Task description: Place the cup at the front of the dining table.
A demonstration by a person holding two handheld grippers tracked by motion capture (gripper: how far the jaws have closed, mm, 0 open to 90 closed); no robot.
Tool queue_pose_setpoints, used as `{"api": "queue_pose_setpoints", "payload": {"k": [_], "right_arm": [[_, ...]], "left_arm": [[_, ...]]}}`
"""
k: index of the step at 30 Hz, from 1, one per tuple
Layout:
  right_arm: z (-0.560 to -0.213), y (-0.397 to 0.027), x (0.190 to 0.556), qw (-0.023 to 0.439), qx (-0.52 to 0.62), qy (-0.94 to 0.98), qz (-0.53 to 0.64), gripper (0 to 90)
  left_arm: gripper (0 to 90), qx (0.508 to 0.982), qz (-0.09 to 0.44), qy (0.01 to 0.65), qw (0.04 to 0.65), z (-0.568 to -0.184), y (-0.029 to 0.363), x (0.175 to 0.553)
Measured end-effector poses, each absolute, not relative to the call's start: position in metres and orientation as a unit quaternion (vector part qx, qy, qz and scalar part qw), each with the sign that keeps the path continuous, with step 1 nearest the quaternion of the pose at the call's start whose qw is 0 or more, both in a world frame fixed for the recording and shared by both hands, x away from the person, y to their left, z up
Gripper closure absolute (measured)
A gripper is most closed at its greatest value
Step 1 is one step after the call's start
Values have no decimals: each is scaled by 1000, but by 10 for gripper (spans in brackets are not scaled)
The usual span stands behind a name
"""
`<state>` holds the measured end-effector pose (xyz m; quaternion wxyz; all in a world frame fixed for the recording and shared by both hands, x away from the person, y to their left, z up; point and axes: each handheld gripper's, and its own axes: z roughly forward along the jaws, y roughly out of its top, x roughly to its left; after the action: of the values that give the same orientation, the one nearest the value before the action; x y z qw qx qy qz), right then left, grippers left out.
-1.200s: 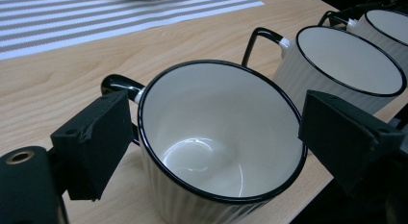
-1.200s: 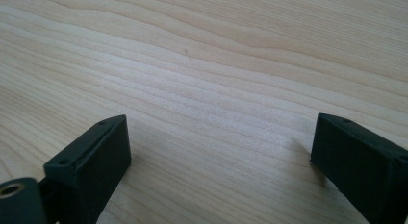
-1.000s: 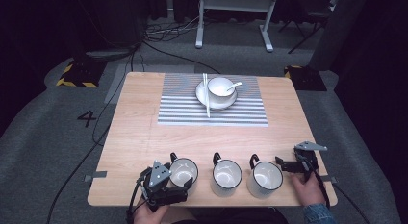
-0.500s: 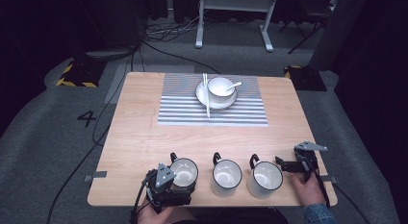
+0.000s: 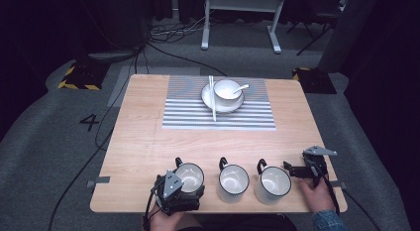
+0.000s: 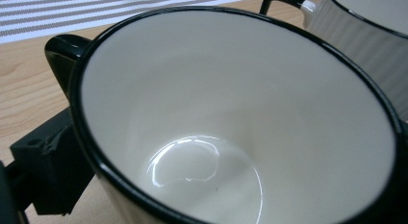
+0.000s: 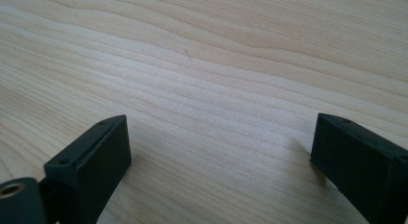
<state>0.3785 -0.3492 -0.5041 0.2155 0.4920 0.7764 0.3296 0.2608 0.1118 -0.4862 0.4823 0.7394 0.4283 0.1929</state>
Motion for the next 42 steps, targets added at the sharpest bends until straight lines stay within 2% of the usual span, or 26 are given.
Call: {"api": "queue_pose_setpoints", "payload": {"k": [9, 14, 21, 26, 38, 42], "right_arm": [[-504, -349, 378, 216, 492, 777, 329, 69], [-504, -349, 378, 215, 492, 777, 330, 69], [-504, -349, 378, 216, 491, 777, 329, 69], [-504, -349, 378, 216, 491, 777, 330, 69], [-504, -350, 379, 218, 488, 778, 330, 69], [-504, -350, 379, 218, 488, 778, 330, 69]], "left_arm": [[23, 753, 212, 396, 482, -496, 111, 266], [18, 738, 205, 399, 504, -498, 110, 268], [26, 739, 222, 416, 481, -494, 104, 265], [30, 744, 215, 417, 476, -491, 105, 265], [31, 753, 224, 399, 472, -464, 110, 263], [31, 759, 207, 393, 476, -455, 112, 265]]}}
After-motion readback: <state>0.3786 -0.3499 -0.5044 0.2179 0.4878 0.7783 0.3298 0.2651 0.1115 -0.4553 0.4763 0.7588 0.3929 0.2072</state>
